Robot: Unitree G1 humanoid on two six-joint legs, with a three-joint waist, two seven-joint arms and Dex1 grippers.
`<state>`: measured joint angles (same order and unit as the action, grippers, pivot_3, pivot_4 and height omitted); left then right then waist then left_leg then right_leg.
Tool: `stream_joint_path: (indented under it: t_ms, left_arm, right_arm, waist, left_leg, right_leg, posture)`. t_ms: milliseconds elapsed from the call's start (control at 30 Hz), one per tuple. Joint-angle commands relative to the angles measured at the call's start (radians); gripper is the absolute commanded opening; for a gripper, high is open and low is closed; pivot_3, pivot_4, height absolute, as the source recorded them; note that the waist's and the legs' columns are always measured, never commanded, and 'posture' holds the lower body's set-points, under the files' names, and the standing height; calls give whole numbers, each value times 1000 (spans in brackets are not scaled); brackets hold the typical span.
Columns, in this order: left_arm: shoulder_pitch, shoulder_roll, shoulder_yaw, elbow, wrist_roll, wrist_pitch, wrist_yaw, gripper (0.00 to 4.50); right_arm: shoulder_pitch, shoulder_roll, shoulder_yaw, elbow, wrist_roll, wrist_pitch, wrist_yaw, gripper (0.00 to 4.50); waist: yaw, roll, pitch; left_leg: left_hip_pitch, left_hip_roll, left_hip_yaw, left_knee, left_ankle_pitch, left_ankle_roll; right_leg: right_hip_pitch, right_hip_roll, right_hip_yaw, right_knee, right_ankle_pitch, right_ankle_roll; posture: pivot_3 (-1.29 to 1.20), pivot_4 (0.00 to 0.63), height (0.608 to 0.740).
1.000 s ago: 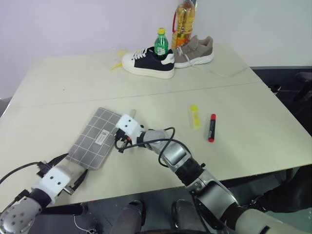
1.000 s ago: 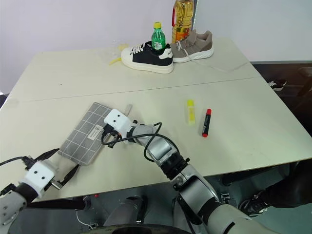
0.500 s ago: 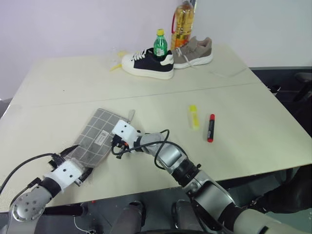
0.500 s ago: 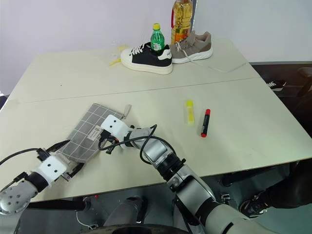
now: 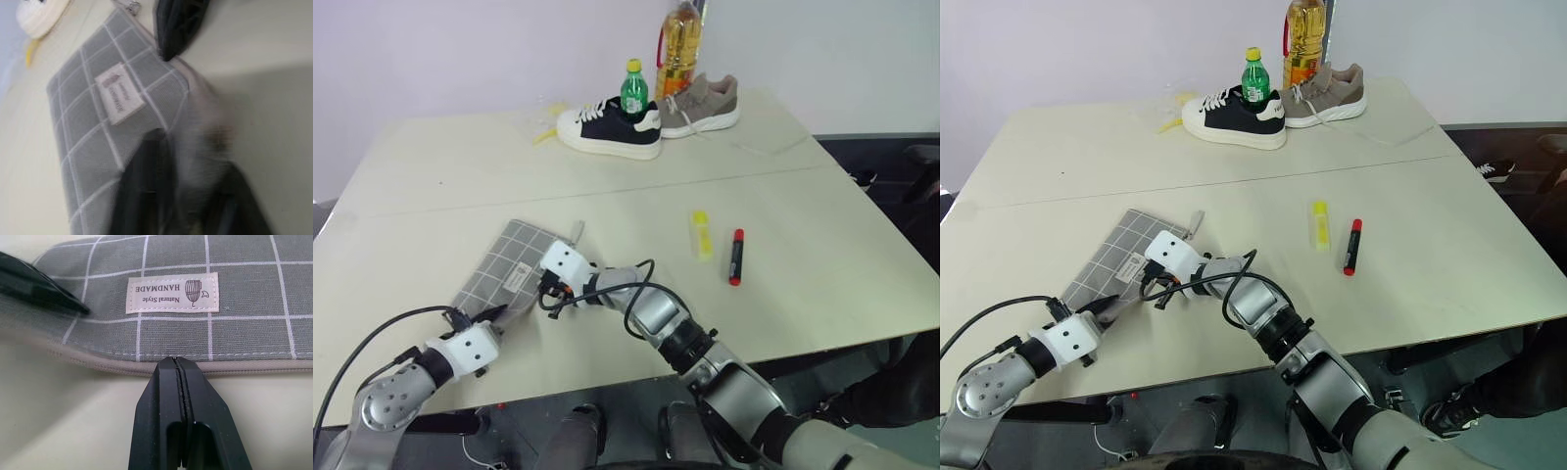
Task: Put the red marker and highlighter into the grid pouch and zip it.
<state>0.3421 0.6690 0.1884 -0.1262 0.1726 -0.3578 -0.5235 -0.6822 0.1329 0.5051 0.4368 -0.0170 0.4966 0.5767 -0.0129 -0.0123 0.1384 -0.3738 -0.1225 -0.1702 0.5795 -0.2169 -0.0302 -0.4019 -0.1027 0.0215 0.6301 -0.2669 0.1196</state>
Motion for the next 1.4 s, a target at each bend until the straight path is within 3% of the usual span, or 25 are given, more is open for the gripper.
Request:
stream_joint_path:
  t_ms: [33,200,333,467,667,800,1200,1333,1400]
  left_arm:
    - [-5,-12,0,-13,-15,1,17,22]
    - [-37,-69,-21,-98,-83,77,19,22]
    - [-104,-165,-109,-229,-146,224,8,22]
    - [-166,-224,-161,-262,-151,303,26,0]
    - [-226,-243,-195,-270,-182,347,-2,0]
    - [-240,-217,-199,-287,-243,371,-59,0]
    - [-178,-167,-190,-363,-302,406,-114,0]
    - [-168,-156,-185,-368,-300,406,-109,0]
    - [-167,-154,-184,-366,-296,403,-104,0]
  right_arm:
    - [-14,36,-32,-17,2,-48,-26,0]
    - [-24,-28,-125,-92,10,-108,-66,0]
    - [-15,-158,-271,-194,72,-71,-39,0]
    - [-8,-313,-315,-220,63,-76,23,1328]
    - [11,-470,-299,-245,50,-146,141,4369]
    - [37,-523,-267,-242,29,-205,201,4369]
    - [-8,-485,-272,-108,-11,-281,131,4369]
    - [-13,-479,-290,-97,19,-272,152,3176]
    - [-8,-481,-285,-104,14,-272,158,2058]
  waist:
    - [-2,0,0]
    - [1,0,0]
    - [15,-2,-1]
    - [11,-3,-1]
    - [-9,-2,-1]
    - [-2,-3,-1]
    - [1,-2,0]
    - [1,-3,0]
    - [1,-2,0]
  left_leg:
    - [0,0,0,0,0,0]
    - [-1,0,0,0,0,0]
    - [-2,-1,0,1,0,0]
    - [-2,0,0,1,0,0]
    - [-2,5,4,0,-1,-1]
    - [-2,6,4,0,-2,-1]
    - [-2,7,4,1,-2,-2]
    - [-2,7,4,1,-2,-2]
    - [-2,7,4,1,-2,-2]
  right_leg:
    - [0,0,0,0,0,0]
    - [-1,0,0,0,0,0]
    - [0,0,0,-1,0,0]
    - [1,0,0,-1,0,0]
    - [3,1,1,-2,0,0]
    - [4,4,0,-3,0,0]
    - [5,4,1,-5,0,-1]
    - [5,4,1,-6,0,-1]
    - [5,4,1,-6,0,-1]
  posture:
    - [0,150,740]
    - [0,150,740]
    - [0,150,740]
    - [0,150,740]
    - [0,150,740]
    - [0,150,740]
    - [0,150,740]
    - [0,150,740]
    - [0,150,740]
